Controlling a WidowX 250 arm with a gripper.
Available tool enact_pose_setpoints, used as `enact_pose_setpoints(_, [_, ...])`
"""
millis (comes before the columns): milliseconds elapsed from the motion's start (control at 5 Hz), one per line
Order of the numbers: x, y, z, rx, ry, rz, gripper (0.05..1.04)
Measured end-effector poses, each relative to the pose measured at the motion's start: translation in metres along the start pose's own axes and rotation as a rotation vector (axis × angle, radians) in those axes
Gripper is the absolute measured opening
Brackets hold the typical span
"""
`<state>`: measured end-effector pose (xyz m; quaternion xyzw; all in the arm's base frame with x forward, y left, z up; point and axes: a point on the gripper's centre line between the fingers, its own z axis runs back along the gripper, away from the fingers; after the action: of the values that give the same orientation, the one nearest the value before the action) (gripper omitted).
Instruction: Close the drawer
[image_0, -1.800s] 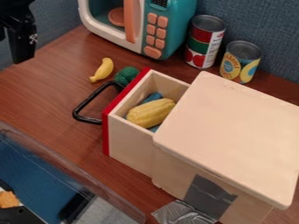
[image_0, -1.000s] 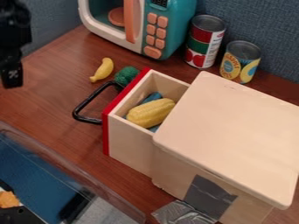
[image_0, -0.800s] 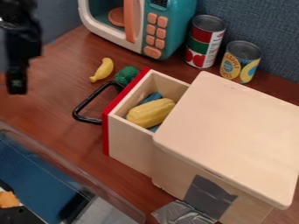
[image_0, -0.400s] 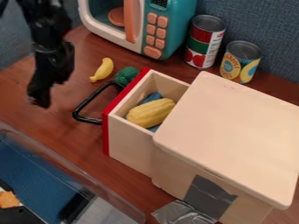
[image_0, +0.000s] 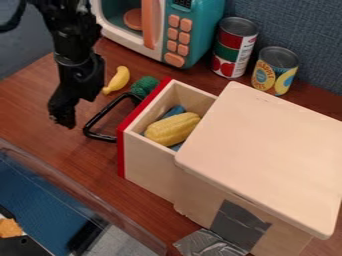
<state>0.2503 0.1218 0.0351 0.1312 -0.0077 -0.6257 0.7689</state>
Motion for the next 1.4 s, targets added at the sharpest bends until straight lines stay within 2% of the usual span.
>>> enact_pose_setpoints(200, [0.007,0.000,0.001,-0.006,-0.043,-0.003,1.000])
enact_pose_setpoints(400, [0.021,0.003,0.000,-0.003,-0.038,-0.024,0.999])
enact_pose_setpoints(800, [0.051,0.003,-0.005,-0.037,-0.074,-0.034,0.999])
enact_pose_setpoints(1400, [0.102,0.001,-0.002,-0.056,-0.129,-0.077,0.999])
